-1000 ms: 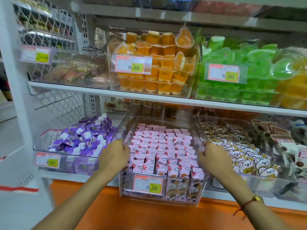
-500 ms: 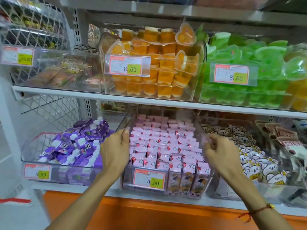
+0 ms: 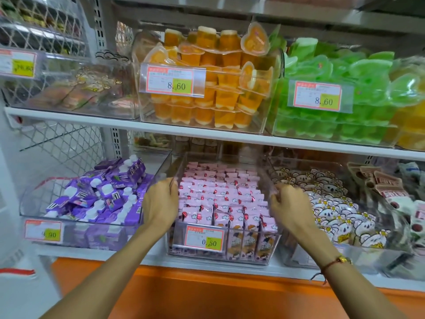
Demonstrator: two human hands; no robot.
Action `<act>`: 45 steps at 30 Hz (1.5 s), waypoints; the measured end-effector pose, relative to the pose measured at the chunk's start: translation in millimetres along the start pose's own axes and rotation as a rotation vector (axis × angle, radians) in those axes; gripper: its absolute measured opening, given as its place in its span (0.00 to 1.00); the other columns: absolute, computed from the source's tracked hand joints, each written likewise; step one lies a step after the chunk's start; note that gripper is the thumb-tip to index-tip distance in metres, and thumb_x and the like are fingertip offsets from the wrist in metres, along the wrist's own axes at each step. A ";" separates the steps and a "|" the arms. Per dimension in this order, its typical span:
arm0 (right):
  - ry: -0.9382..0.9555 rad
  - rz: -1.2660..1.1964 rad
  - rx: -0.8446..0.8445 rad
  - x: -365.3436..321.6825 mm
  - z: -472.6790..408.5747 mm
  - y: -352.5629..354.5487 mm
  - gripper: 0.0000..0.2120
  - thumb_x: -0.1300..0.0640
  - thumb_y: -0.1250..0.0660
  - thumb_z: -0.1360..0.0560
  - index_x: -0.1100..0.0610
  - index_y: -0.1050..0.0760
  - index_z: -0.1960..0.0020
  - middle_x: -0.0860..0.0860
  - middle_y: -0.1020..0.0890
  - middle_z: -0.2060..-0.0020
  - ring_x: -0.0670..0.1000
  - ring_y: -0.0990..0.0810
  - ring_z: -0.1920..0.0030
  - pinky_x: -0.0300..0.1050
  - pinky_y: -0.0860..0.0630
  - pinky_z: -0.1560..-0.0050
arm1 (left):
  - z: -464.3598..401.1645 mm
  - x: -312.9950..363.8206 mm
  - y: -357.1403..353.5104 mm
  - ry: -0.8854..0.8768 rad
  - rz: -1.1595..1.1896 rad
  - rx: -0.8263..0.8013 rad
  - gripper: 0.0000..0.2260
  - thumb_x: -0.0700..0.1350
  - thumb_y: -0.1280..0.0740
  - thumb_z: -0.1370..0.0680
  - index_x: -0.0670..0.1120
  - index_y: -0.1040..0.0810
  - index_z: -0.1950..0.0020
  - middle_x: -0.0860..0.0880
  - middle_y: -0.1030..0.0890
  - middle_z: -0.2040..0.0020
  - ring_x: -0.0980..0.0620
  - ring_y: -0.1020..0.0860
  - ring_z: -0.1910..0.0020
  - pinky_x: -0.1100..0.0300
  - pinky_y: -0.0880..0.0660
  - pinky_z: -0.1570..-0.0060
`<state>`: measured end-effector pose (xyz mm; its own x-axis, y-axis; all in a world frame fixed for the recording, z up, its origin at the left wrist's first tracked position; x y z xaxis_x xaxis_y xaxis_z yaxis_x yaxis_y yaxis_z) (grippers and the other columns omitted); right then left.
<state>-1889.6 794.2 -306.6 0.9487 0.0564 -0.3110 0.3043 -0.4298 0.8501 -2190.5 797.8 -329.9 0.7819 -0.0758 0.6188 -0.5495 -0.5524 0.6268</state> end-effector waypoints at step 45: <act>0.577 0.551 -0.049 -30.0 108.5 -8.2 0.25 0.47 0.45 0.21 0.62 0.27 0.34 0.56 0.22 0.38 0.55 0.25 0.35 0.56 0.32 0.34 | 83.4 51.2 -66.7 -0.696 -0.390 -0.690 0.24 0.60 0.55 0.19 0.58 0.51 0.23 0.54 0.51 0.22 0.54 0.53 0.23 0.60 0.59 0.28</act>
<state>-1929.9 698.2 -350.4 0.8543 0.3103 0.4170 -0.2307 -0.4926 0.8391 -2089.3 761.5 -379.5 0.8166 -0.5754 0.0454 -0.1013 -0.0654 0.9927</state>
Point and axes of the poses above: each hand's wrist, its own z-axis away from the middle knuckle, its own y-axis out of the back of the hand, x = y × z, the point moved 9 cm from there along -z, towards the middle knuckle
